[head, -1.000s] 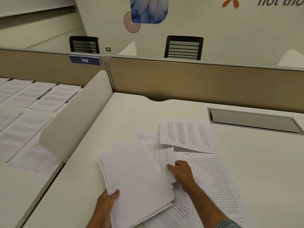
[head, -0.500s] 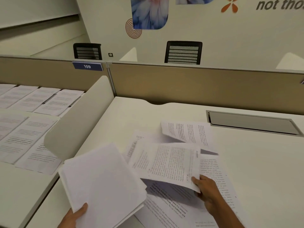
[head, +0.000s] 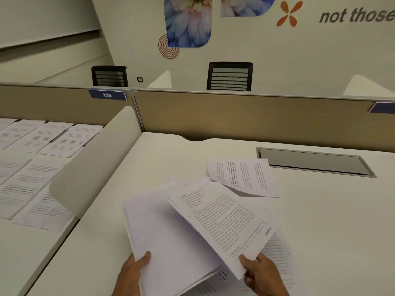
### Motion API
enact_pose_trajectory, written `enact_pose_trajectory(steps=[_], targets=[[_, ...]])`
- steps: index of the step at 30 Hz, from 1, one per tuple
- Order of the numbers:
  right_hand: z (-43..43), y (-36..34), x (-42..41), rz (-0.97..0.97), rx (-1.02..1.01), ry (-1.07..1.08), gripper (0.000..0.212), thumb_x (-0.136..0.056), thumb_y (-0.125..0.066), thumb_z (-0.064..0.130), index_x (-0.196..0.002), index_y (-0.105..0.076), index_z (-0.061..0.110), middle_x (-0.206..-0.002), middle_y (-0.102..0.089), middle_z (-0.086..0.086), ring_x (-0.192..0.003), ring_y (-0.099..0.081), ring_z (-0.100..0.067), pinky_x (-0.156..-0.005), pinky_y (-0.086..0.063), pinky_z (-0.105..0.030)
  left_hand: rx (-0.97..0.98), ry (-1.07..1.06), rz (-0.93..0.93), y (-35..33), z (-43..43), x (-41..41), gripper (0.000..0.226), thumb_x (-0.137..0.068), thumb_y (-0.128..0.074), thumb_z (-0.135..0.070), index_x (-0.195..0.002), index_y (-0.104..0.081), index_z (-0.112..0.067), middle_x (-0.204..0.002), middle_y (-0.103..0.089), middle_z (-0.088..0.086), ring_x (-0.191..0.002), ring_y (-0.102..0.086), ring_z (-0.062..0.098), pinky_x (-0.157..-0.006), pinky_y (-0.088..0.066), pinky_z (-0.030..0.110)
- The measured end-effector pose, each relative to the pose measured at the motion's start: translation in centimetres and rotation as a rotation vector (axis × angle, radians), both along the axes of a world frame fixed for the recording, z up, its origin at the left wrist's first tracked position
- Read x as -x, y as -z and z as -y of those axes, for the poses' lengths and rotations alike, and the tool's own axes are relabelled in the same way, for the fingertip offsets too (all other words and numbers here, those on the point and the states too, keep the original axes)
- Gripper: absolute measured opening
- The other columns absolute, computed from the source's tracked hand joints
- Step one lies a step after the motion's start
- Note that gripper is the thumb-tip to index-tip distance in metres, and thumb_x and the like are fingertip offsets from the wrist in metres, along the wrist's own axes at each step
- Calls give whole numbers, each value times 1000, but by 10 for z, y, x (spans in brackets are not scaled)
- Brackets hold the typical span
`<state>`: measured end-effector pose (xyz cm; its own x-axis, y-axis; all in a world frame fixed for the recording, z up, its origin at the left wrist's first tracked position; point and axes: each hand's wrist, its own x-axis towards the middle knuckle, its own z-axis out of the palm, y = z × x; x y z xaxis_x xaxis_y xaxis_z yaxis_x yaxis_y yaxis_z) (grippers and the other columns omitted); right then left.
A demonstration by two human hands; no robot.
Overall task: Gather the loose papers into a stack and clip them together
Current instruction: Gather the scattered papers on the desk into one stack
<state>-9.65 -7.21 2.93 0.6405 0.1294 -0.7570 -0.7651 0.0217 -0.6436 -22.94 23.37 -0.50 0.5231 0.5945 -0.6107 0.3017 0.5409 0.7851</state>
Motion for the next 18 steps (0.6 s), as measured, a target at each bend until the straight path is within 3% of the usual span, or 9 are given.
enact_pose_trajectory(steps=[5, 9, 14, 18], targets=[[-28, -3, 26, 101, 26, -57, 19, -89, -72, -5, -106, -66, -2, -95, -74, -20, -59, -61, -31, -40, -39, -23, 59, 50, 64, -10, 44, -26, 38, -96, -61, 0, -133, -59, 3, -126, -68, 28, -118, -64, 46, -109, -44, 59], [-46, 1, 38, 143, 54, -74, 23, -89, -73, -4, -110, -63, -2, -98, -74, -20, -63, -66, -32, -40, -44, -23, 70, 74, 106, -17, 62, -36, 30, -96, -62, -3, -127, -64, -3, -118, -74, 21, -106, -70, 37, -97, -53, 47], [-69, 6, 44, 224, 137, -122, 20, -89, -74, 2, -107, -65, 2, -89, -74, -11, -48, -60, -22, -40, -48, -24, 28, 121, 56, -21, 67, -42, 33, -100, -60, -12, -132, -63, -6, -122, -74, 17, -112, -69, 37, -107, -49, 54], [-86, 11, 48, 221, 129, -112, 17, -90, -72, 2, -105, -65, 6, -92, -76, -14, -60, -69, -32, -38, -47, -24, 9, 129, 32, -22, 66, -44, 42, -102, -59, -26, -141, -59, -10, -133, -69, 12, -123, -62, 31, -113, -43, 47]])
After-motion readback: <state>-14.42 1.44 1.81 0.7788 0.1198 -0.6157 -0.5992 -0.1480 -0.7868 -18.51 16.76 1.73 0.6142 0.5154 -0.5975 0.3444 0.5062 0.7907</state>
